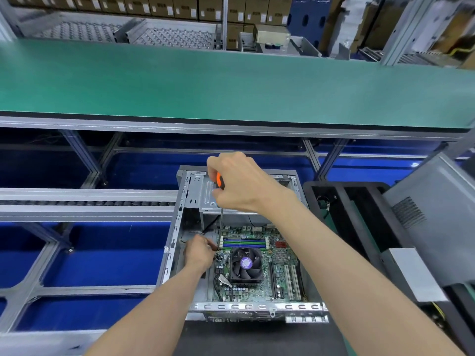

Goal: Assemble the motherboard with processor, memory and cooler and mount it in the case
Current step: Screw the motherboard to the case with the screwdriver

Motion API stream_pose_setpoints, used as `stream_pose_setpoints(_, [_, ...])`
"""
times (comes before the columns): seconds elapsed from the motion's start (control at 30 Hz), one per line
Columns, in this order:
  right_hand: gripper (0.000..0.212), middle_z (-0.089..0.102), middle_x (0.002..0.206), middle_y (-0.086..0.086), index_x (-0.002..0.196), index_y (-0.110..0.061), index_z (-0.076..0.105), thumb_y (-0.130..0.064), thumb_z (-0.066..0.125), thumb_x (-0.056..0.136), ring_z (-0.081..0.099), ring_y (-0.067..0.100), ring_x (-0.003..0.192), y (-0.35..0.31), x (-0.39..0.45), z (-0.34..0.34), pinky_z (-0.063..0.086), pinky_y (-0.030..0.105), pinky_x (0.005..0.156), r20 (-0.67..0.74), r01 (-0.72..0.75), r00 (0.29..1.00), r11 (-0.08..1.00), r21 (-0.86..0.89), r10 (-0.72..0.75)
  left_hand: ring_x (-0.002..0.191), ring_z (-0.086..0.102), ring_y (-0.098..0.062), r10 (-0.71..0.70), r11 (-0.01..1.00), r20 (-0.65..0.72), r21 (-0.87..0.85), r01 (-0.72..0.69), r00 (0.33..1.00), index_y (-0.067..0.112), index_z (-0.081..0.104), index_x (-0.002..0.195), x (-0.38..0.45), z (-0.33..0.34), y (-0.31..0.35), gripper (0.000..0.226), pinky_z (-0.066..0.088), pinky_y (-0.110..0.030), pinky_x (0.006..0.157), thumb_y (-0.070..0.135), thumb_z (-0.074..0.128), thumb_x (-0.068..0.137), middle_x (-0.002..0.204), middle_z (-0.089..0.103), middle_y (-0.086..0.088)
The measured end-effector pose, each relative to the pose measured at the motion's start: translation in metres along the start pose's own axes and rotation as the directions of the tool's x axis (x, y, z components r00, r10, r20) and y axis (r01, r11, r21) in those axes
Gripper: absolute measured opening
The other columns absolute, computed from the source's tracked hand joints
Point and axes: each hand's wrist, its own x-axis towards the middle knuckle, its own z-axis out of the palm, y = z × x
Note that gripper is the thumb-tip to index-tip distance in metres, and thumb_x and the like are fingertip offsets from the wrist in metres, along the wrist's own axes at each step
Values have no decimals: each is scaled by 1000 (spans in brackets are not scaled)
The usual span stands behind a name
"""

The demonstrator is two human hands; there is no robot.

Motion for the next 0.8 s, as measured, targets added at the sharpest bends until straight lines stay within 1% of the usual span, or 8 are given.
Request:
stream_pose_setpoints(0.13, [19, 59, 80, 0, 89, -12, 58, -6, 60, 71, 53, 22, 78, 5, -2, -5, 39, 31, 65, 1, -38, 999, 999, 19, 38, 81, 65, -17, 17, 1000, -1, 14, -17, 1000, 24, 68, 85, 1, 3, -1, 27, 50, -23, 61, -2, 63, 92, 101, 66, 0])
stream_pose_setpoints(0.2, [13, 57, 78, 2, 91, -11, 56, -12, 62, 80, 53, 25, 76, 7, -3, -2, 45, 36, 67, -38, -42, 998, 999, 11, 42, 84, 67, -19, 19, 1000, -8, -4, -19, 1000, 25, 66, 82, 1, 4, -2, 29, 51, -25, 64, -2, 62, 92, 105, 67, 0])
stream_pose_setpoints(0.27, [20, 54, 78, 6, 93, -10, 50, -25, 63, 91, 53, 30, 75, 6, -3, 2, 48, 41, 63, -59, -67, 996, 998, -3, 66, 83, 66, -20, 6, 999, -16, -47, -6, 1000, 26, 65, 79, 1, 4, -2, 31, 52, -25, 66, -1, 60, 93, 108, 68, -2])
stream_pose_setpoints(0.37, [29, 47, 74, 5, 91, -11, 45, -34, 62, 94, 51, 31, 72, 6, -4, 3, 40, 37, 54, -57, -91, 994, 995, -36, 89, 85, 68, -22, -52, 979, -7, -196, 50, 999, 24, 67, 80, 2, 5, -2, 29, 52, -25, 65, -1, 60, 93, 118, 67, -3])
stream_pose_setpoints(0.5, [10, 59, 76, 5, 83, -9, 57, -12, 63, 76, 57, 28, 74, 9, -2, -5, 52, 41, 64, 15, -60, 998, 998, -25, 61, 93, 67, -20, -153, 868, 26, -475, 147, 988, 23, 67, 79, 6, 7, 0, 25, 47, -24, 66, 1, 65, 92, 133, 63, -3])
stream_pose_setpoints(0.6, [7, 58, 76, 5, 86, -9, 55, -14, 60, 84, 57, 29, 75, 9, -2, -2, 52, 42, 69, -14, -21, 1000, 998, -62, 20, 84, 64, -15, -198, 778, 59, -597, 194, 978, 26, 62, 71, 7, 6, 5, 31, 44, -20, 61, 3, 68, 91, 127, 66, -1])
stream_pose_setpoints(0.7, [21, 44, 72, 4, 90, -11, 48, -29, 57, 95, 53, 34, 78, 5, -3, 3, 45, 38, 61, -39, -55, 998, 995, -85, 52, 67, 60, -11, -234, 782, 20, -590, 200, 972, 26, 60, 68, 8, 3, 7, 37, 40, -19, 51, -2, 61, 92, 112, 70, -2])
stream_pose_setpoints(0.8, [16, 49, 78, 6, 87, -7, 55, -21, 61, 82, 54, 32, 80, 2, -1, -6, 47, 38, 63, 20, -21, 1000, 995, -96, 23, 61, 55, -7, -238, 791, 1, -580, 194, 971, 27, 60, 69, 10, 2, 7, 39, 36, -17, 44, -5, 59, 92, 106, 69, -1])
